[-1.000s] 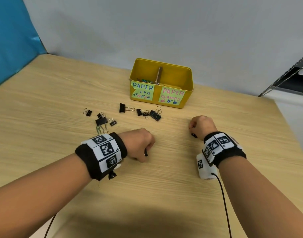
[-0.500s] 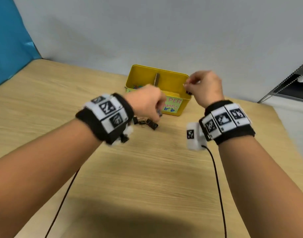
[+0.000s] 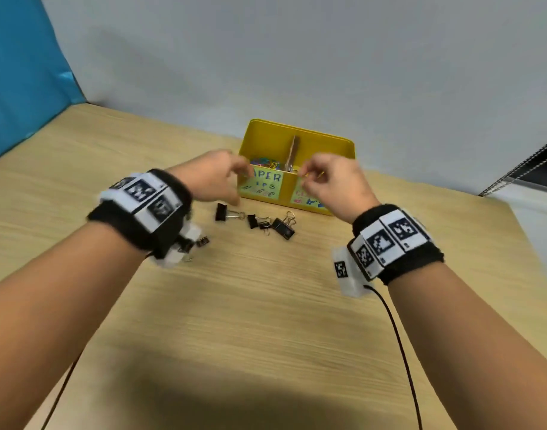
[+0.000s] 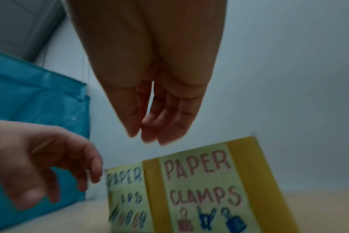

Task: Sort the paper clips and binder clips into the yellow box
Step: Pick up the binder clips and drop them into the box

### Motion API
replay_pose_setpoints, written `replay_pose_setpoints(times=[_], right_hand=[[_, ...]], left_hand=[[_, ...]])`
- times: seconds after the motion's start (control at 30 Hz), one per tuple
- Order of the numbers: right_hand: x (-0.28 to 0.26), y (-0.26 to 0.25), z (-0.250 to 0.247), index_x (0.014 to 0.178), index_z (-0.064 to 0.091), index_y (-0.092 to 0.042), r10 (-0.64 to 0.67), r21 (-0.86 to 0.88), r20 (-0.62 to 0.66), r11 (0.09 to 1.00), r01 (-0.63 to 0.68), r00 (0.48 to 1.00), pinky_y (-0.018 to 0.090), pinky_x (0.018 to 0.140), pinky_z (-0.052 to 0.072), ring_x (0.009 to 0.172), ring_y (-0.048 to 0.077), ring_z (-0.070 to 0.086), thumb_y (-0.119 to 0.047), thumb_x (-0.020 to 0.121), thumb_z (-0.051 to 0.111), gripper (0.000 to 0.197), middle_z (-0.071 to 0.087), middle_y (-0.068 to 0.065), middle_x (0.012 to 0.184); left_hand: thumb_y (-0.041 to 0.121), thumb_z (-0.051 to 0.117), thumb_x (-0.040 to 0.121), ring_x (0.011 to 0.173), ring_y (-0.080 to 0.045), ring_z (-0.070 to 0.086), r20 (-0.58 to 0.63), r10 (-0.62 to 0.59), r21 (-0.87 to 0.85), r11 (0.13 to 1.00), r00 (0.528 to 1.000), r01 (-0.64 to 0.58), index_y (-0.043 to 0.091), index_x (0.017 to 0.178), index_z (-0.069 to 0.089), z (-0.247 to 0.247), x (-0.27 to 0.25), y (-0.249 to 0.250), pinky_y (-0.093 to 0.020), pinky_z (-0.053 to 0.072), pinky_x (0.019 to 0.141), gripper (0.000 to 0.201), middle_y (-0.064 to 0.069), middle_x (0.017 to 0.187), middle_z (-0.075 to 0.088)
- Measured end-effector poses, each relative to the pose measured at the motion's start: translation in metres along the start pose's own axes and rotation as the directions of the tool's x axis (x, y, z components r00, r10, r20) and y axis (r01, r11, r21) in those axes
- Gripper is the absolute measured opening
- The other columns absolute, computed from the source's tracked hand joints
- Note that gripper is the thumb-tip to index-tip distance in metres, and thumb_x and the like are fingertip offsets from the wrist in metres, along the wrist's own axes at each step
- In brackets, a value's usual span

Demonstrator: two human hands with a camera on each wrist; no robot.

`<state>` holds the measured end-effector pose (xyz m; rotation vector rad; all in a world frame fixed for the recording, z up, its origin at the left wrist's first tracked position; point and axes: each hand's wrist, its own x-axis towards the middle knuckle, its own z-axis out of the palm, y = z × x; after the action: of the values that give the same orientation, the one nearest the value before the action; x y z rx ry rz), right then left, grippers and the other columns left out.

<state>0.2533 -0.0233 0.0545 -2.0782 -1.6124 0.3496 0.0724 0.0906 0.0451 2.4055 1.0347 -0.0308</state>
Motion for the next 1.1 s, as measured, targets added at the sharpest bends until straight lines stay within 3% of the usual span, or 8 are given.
replay_pose_setpoints(times=[0.1, 0.27, 0.4, 0.57, 0.83, 0.97, 1.03, 1.1], right_hand=[[0.003, -0.013, 0.033, 0.125, 0.056, -0.022, 0.015, -0.272, 0.340, 0.959, 0.083, 0.940, 0.031, 0.092, 0.049, 0.107, 0.019, 0.055, -0.017, 0.087, 0.062, 0.039, 0.057, 0.004, 0.119], [0.006, -0.017, 0.077, 0.144, 0.030, -0.033, 0.100, -0.452, 0.479, 0.880, 0.147, 0.872, 0.044, 0.104, 0.044, 0.130, 0.033, 0.042, -0.025, 0.088, 0.060, 0.064, 0.030, 0.006, 0.151], [0.004, -0.006, 0.090, 0.143, 0.034, -0.031, 0.078, -0.451, 0.484, 0.876, 0.172, 0.872, 0.042, 0.103, 0.044, 0.123, 0.032, 0.046, -0.024, 0.090, 0.057, 0.058, 0.043, 0.007, 0.143], [-0.004, 0.001, 0.088, 0.136, 0.045, -0.024, 0.072, -0.318, 0.402, 0.946, 0.066, 0.913, 0.038, 0.102, 0.043, 0.120, 0.030, 0.049, -0.016, 0.087, 0.062, 0.052, 0.054, 0.008, 0.129], [-0.015, 0.004, 0.084, 0.119, 0.056, -0.014, 0.074, -0.147, 0.429, 0.989, -0.012, 0.900, 0.026, 0.088, 0.042, 0.105, 0.022, 0.053, -0.010, 0.083, 0.065, 0.037, 0.060, 0.008, 0.118], [-0.022, 0.010, 0.078, 0.107, 0.060, -0.011, 0.094, -0.090, 0.397, 0.994, -0.063, 0.913, 0.023, 0.081, 0.039, 0.104, 0.023, 0.055, -0.011, 0.085, 0.063, 0.023, 0.060, 0.007, 0.110], [-0.025, 0.012, 0.080, 0.119, 0.054, -0.016, 0.100, -0.146, 0.408, 0.988, -0.043, 0.907, 0.027, 0.088, 0.043, 0.108, 0.024, 0.055, -0.013, 0.086, 0.062, 0.035, 0.057, 0.008, 0.117], [-0.027, 0.011, 0.084, 0.134, 0.042, -0.025, 0.096, -0.205, 0.423, 0.979, -0.008, 0.901, 0.036, 0.095, 0.047, 0.111, 0.028, 0.053, -0.014, 0.087, 0.061, 0.052, 0.052, 0.010, 0.121]], left_hand=[[0.025, 0.080, 0.069, 0.115, -0.026, 0.047, 0.177, -0.247, 0.159, 0.962, 0.953, 0.220, 0.035, 0.138, 0.035, 0.008, -0.030, -0.042, -0.039, 0.048, 0.090, 0.083, -0.004, 0.137, 0.038], [0.037, 0.081, 0.065, 0.127, -0.031, 0.040, 0.212, -0.338, 0.127, 0.940, 0.917, 0.317, 0.040, 0.144, 0.023, 0.028, -0.051, -0.071, -0.048, 0.039, 0.107, 0.098, -0.010, 0.142, 0.029], [0.036, 0.077, 0.071, 0.123, -0.027, 0.041, 0.111, -0.272, 0.036, 0.962, 0.956, 0.270, 0.034, 0.138, 0.040, 0.048, -0.047, -0.078, -0.040, 0.040, 0.105, 0.077, -0.008, 0.129, 0.041], [0.018, 0.076, 0.073, 0.097, -0.018, 0.057, 0.082, -0.163, -0.031, 0.986, 0.983, 0.166, 0.022, 0.090, 0.067, 0.054, -0.044, -0.075, -0.023, 0.040, 0.075, 0.019, 0.002, 0.096, 0.057], [0.006, 0.074, 0.075, 0.061, -0.007, 0.056, 0.049, -0.160, -0.218, 0.962, 0.986, 0.167, 0.020, 0.066, 0.061, 0.053, -0.044, -0.076, -0.015, 0.043, 0.055, 0.021, 0.004, 0.069, 0.059], [0.005, 0.071, 0.077, 0.071, -0.013, 0.060, 0.090, -0.166, -0.255, 0.949, 0.982, 0.184, 0.018, 0.085, 0.066, 0.054, -0.044, -0.073, -0.024, 0.053, 0.068, 0.016, 0.000, 0.080, 0.060], [0.008, 0.068, 0.081, 0.085, -0.014, 0.058, 0.136, -0.151, -0.214, 0.960, 0.979, 0.178, 0.021, 0.105, 0.066, 0.056, -0.043, -0.071, -0.026, 0.050, 0.078, 0.029, 0.004, 0.088, 0.057], [0.010, 0.064, 0.084, 0.089, -0.013, 0.054, 0.151, -0.120, -0.128, 0.982, 0.981, 0.140, 0.021, 0.106, 0.069, 0.057, -0.043, -0.067, -0.024, 0.044, 0.078, 0.025, 0.004, 0.093, 0.057]])
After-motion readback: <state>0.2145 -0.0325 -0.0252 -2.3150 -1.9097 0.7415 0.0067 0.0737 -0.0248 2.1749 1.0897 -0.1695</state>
